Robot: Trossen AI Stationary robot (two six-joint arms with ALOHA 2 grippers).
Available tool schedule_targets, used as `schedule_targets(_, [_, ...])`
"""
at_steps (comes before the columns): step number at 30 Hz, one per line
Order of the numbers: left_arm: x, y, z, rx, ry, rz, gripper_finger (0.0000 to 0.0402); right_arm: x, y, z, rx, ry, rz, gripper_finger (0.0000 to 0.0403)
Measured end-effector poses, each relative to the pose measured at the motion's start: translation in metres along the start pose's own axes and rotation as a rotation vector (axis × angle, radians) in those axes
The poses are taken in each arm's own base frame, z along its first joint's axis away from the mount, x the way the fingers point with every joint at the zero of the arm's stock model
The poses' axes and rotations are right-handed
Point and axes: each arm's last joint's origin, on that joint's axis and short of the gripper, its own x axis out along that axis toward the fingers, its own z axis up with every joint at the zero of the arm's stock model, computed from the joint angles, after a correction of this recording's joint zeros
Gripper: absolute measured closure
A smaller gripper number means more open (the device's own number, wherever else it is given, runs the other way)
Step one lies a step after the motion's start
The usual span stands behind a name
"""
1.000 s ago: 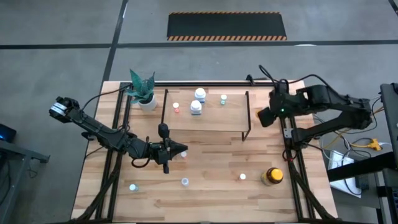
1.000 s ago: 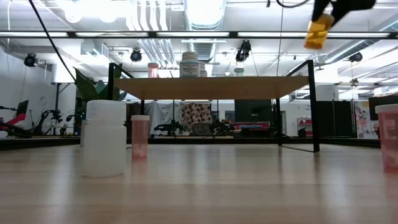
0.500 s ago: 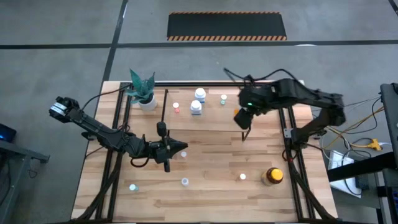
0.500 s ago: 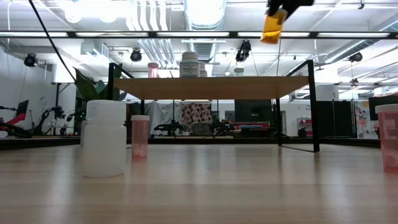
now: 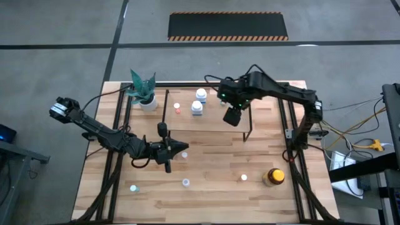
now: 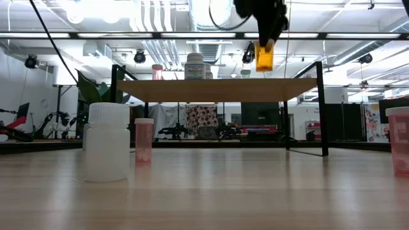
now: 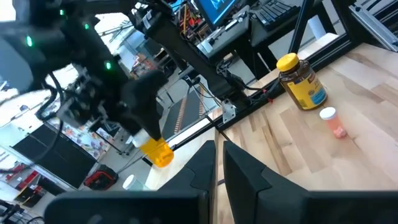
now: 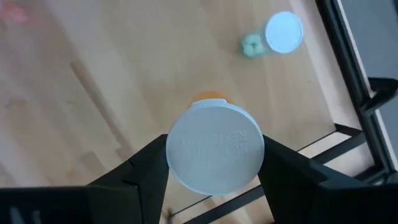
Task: Pick and place medicine bottles onto shelf by color
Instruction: Put the orange pill bottle on the shelf
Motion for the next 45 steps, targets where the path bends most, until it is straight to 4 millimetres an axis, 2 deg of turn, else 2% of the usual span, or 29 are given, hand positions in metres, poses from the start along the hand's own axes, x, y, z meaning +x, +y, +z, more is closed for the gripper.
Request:
schedule_targets(5, [0.0,0.0,0.0,0.0,0.012,0.017,0.0388,0.017,-0.007,0.009,-0.018,0.051,0.0,0.02])
schedule_targets(10, [0.0,0.0,-0.001,-0.001,0.014,0.019,0.0388,0.024,-0.011,0.014,-0.038,0.076,0.037,0.02])
schedule_targets(12, [-0.001,-0.002,0.0,-0.057,0.019,0.01,0.0388,0.024,-0.012,0.014,-0.035,0.077,0.037,0.0199])
schedule_targets(14, [-0.009,-0.009,0.0,-0.13,0.059,-0.051,0.0388,0.024,-0.012,0.014,-0.037,0.078,0.036,0.0198])
schedule_targets(17, [-0.029,-0.016,0.01,-0.13,0.086,-0.167,0.0388,0.024,-0.012,0.014,-0.041,0.077,0.037,0.0194])
schedule_targets(20, [-0.044,-0.016,0.017,-0.151,0.036,-0.195,0.0388,0.024,-0.012,0.014,-0.043,0.077,0.037,0.0193])
schedule_targets(24, [-0.052,-0.015,0.02,-0.173,-0.003,-0.206,0.0388,0.025,-0.012,0.015,-0.045,0.069,0.038,0.0193])
schedule_targets(33, [-0.053,-0.015,0.02,-0.175,-0.005,-0.204,0.0388,0.041,-0.01,0.013,-0.034,0.106,0.031,0.0191])
schedule_targets(39, [-0.053,-0.014,0.02,-0.18,-0.01,-0.202,0.0388,0.044,-0.01,0.012,-0.033,0.115,0.025,0.019])
schedule_targets(45, [-0.053,-0.014,0.021,-0.181,-0.011,-0.201,0.0388,0.041,-0.01,0.015,-0.024,0.093,0.033,0.0157])
